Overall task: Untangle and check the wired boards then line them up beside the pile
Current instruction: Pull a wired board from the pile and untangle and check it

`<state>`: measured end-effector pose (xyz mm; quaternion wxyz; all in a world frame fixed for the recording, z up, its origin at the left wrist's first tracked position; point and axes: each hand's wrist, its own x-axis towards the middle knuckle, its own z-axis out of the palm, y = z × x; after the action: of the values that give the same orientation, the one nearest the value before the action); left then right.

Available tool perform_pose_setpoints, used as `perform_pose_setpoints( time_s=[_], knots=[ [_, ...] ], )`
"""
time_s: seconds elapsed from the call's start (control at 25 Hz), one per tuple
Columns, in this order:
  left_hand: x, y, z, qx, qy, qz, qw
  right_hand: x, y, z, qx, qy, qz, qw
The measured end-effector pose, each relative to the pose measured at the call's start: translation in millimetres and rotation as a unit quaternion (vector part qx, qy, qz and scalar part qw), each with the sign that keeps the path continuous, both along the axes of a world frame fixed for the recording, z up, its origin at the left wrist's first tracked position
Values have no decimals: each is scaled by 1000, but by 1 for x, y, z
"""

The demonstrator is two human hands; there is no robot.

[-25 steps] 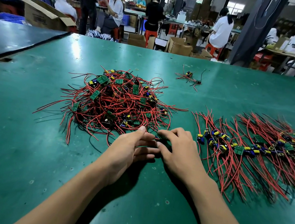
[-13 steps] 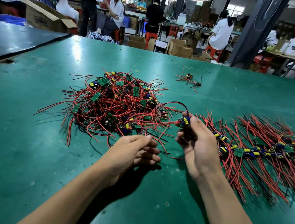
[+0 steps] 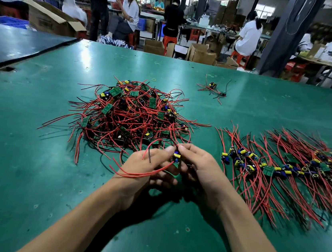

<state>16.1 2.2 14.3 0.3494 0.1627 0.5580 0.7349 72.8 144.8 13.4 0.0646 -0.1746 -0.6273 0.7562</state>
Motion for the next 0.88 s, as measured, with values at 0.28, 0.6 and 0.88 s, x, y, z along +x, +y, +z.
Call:
perform_pose_setpoints(
  time_s=[0.28,0.6,0.88],
  knots=[
    [1,-5,1,8,-10,-23,1000,9,9,-4,-84,-1,115,990],
    [-3,-5,-1,2,-7,-25,1000,1,5,-9,-120,67,25,990],
    [-1,-4,-3,8,19,-36,999,-4,1,-9,-167,92,-34,981]
  ],
)
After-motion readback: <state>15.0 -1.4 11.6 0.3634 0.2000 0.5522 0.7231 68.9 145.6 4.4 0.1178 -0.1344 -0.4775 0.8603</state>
